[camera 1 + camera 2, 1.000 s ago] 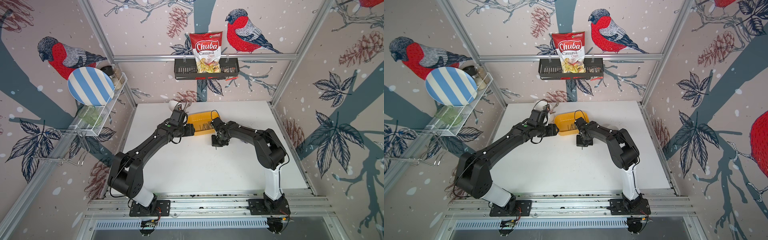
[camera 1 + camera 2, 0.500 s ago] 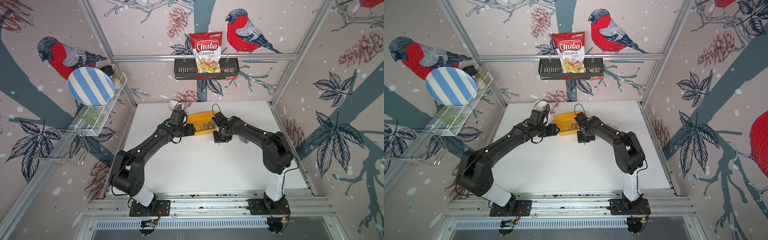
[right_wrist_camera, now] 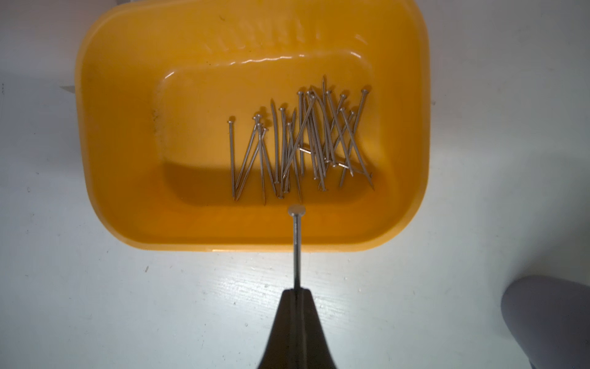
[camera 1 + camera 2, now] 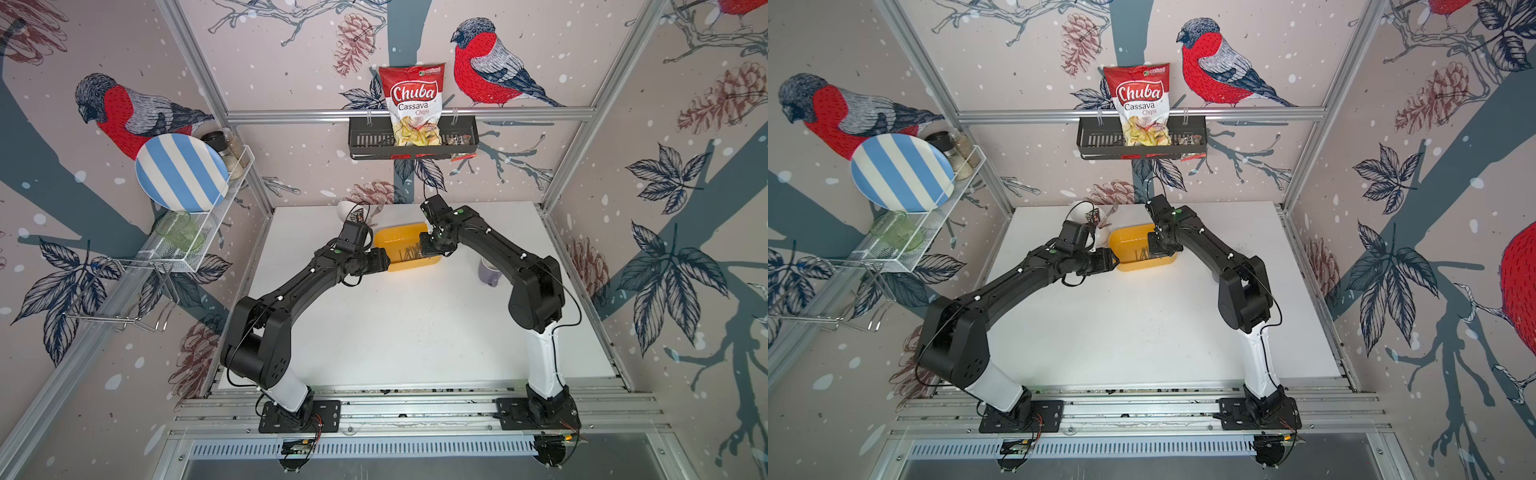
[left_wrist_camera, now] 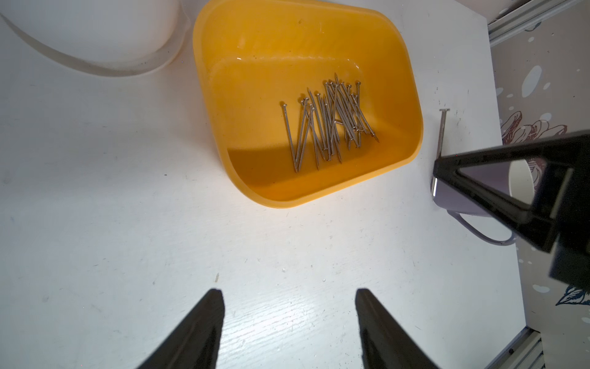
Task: Put the nails on the desktop into the storage box
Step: Place the nail in the storage box.
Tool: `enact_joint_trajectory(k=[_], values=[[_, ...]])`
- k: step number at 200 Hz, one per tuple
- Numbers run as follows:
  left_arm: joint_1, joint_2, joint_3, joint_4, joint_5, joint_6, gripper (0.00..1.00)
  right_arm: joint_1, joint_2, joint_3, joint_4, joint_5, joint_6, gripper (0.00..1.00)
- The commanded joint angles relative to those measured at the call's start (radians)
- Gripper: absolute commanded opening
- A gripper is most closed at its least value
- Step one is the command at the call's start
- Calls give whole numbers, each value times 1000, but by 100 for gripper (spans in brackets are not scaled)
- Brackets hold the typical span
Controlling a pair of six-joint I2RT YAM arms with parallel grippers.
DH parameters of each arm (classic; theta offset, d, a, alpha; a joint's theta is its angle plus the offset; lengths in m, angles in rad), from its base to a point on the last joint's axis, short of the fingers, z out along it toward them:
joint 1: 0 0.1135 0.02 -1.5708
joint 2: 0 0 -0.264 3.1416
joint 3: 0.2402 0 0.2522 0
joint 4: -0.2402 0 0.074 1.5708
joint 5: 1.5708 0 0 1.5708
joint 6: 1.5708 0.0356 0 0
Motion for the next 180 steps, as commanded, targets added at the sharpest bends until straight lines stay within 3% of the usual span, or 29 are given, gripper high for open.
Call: enact_joint_trajectory(k=[1,67,180], values=[[10,7,18,-2,18,15,68,-2,69,101,-51,10,-56,0],[33,22,32,-45,32,41,68,-40,209,252,-52,15,-69,0],[51,34,31,-56,44,47,68,-69,323,267,-35,-44,-66,0]])
